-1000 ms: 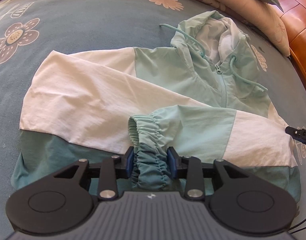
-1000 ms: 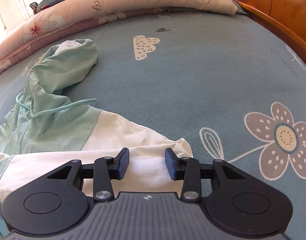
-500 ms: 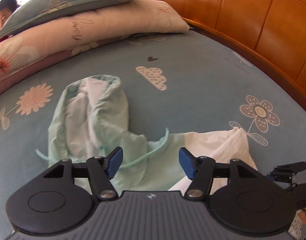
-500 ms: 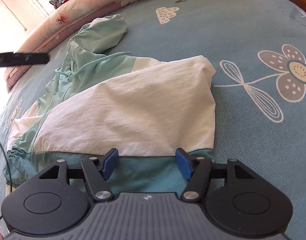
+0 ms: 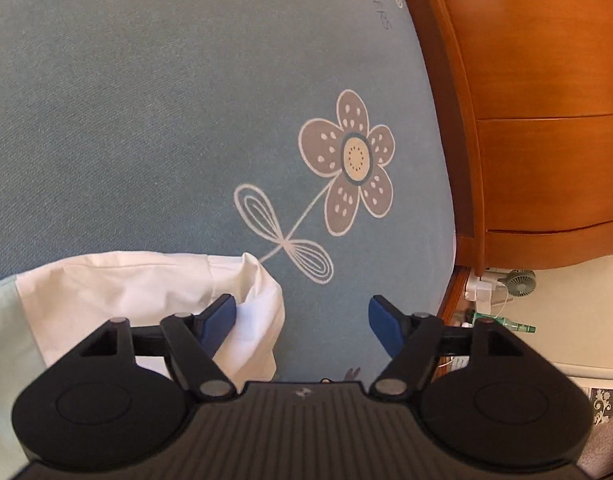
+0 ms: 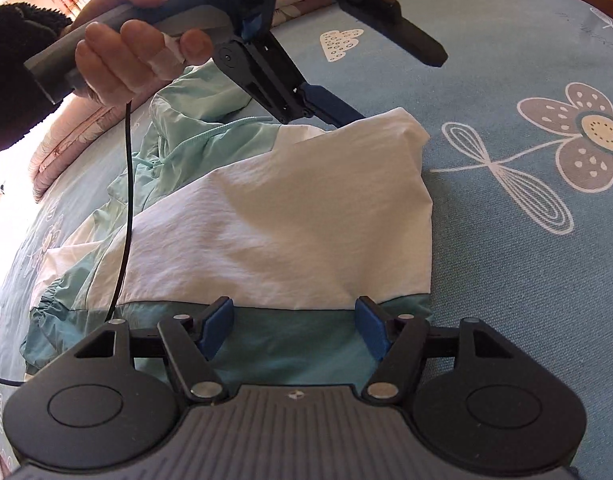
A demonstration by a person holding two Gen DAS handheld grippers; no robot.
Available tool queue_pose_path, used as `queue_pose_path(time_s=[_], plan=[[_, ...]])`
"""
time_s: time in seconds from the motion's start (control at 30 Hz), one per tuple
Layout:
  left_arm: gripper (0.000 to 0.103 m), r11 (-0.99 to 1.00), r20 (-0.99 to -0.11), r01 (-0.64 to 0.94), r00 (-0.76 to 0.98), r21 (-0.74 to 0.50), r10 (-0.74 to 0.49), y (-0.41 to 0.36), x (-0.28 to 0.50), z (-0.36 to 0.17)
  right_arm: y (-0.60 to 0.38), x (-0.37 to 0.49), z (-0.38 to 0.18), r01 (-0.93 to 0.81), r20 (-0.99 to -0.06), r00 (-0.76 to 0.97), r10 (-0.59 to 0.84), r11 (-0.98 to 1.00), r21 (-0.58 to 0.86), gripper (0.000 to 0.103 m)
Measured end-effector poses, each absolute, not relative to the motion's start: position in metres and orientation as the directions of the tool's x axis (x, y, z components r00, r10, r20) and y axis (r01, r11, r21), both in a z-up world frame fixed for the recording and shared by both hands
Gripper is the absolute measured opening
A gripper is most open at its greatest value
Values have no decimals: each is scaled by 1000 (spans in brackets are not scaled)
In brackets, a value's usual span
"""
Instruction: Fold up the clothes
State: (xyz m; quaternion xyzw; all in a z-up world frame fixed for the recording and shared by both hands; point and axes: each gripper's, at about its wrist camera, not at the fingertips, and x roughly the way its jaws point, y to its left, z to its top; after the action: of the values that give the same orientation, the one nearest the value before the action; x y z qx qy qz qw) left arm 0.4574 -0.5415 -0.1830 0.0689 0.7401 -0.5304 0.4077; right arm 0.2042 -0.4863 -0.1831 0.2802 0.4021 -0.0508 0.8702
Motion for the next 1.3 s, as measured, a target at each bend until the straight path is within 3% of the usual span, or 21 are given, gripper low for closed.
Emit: queue_pose_path(time_s=[0.23,0.3,0.43,0.63,0.73,0.83,0.9,1.13,1.2,1.3], plan=[[74,469,-661,490,-673,-735,-332,-577,454,-199,-491,197,-183,307,-708,690,153,824,477,75],[69,446,-655,488,-640,-750,-401,-577,460,-189,-492,196,-183,306,-702,695,155,820,484,75],[70,377,-594,463,-563,-802,-575,-571,485,-157,-489,196,-184,300,-699,697,156,822,483,76],[71,348,-553,431,-675,-833,-488,-553,443,-162,-486,202,-184,291,-706,690,160,832,472,82],[71,366,-597,474,-668,-801,-443,-541,426,-175,-484,204,-184,290,-711,687,154,838,462,83],[68,352,-721,634,-551,-689,-420,-535,418,-186,-484,203,-184,292,-709,689,150,838,461,83],[57,330,-753,689,-503,-646,-424,-533,419,-192,-484,203,-185,295,-706,693,146,836,462,83],[60,250,-732,728,-473,-639,-491,-519,418,-153,-481,206,-182,302,-725,676,134,846,439,84],[65,241,-722,721,-488,-650,-491,-503,416,-144,-482,207,-181,308,-730,670,135,845,438,84],[65,282,-739,715,-471,-640,-482,-482,416,-152,-482,209,-180,311,-734,665,135,844,437,85]])
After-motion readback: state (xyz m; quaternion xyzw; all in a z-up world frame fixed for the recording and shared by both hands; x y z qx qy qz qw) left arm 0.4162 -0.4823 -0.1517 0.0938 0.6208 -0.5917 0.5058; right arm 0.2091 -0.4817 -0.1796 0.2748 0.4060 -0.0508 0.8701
